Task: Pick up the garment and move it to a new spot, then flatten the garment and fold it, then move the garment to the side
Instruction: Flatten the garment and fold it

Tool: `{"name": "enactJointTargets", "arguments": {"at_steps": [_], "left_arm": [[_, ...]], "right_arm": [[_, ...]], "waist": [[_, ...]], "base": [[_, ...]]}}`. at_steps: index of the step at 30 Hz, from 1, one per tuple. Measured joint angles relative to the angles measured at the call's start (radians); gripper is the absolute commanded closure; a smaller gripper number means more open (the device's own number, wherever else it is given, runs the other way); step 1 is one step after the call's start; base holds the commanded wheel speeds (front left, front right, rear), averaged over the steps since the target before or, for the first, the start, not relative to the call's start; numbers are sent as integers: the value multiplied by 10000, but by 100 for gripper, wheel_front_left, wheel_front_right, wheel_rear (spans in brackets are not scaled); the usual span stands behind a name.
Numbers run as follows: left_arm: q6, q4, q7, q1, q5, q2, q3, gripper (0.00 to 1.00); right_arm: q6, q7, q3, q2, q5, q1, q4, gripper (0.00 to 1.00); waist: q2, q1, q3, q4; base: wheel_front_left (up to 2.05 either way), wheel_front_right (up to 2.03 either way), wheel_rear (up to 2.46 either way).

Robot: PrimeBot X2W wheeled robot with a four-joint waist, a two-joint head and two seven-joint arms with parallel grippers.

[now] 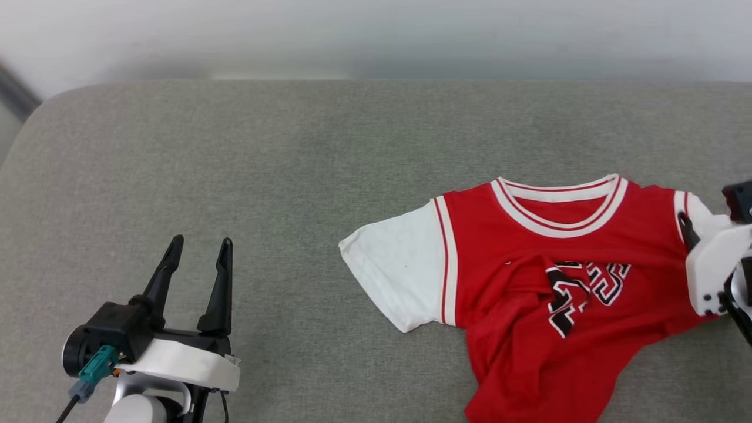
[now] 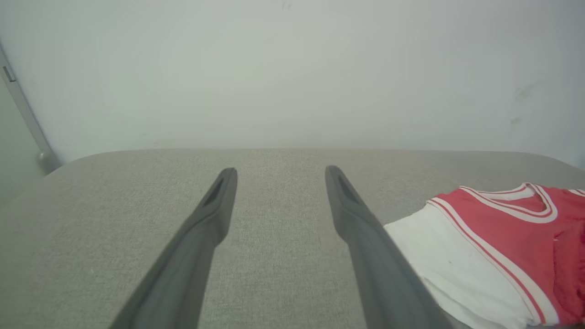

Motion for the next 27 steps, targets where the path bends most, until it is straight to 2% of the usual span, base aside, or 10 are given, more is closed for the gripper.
{"name": "enactJointTargets", "arguments": {"at_steps": [4, 10, 14, 17, 20, 27], "left_arm": [[-71, -2, 0, -2, -71, 25, 21, 0], [-221, 42, 115, 8, -305, 109, -265, 0], [-334, 0, 849, -98, -1003, 332, -660, 0], [-362, -73, 1795, -568, -1563, 811, -1005, 0], [-380, -105, 3056, -1407, -2284, 1361, -1758, 0], [-391, 255, 6780, -3643, -4151, 2765, -3375, 0]], "right_arm": [[0, -1229, -290, 479, 326, 89, -1099, 0], [-2, -2993, -1106, 1708, 1078, 1160, -2915, 0], [-4, -3833, -1532, 2623, 1551, 1652, -4050, 0], [-4, -4265, -1684, 2849, 1499, 1695, -4811, 0], [-4, -4512, -1956, 2995, 1496, 1844, -5405, 0], [-4, -4707, -2318, 3331, 1384, 2153, -5921, 0]], "waist": [[0, 0, -210, -311], [0, -1, -448, -725], [0, -1, -388, -966], [0, -1, -235, -1168], [0, -1, -20, -1284], [0, -1, 533, -1437]], "base": [[0, 0, 0], [0, 0, 0], [0, 0, 0], [0, 0, 0], [0, 0, 0], [0, 0, 0]]}}
